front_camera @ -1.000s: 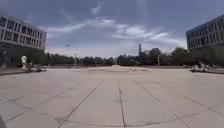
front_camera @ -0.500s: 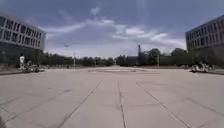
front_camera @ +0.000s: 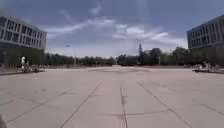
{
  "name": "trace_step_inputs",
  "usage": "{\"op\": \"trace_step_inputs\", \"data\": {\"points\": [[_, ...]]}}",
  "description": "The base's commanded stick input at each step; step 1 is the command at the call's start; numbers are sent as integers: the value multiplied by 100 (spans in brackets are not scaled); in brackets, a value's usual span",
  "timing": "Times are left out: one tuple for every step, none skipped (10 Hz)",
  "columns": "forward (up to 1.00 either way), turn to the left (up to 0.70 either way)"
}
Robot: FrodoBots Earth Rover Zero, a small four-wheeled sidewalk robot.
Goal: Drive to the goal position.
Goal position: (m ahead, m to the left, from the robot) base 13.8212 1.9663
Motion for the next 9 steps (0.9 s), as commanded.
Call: {"op": "trace_step_inputs", "data": {"points": [[54, 0], [54, 0], [54, 0], [54, 0], [54, 0], [54, 0], [54, 0], [54, 0], [54, 0]]}}
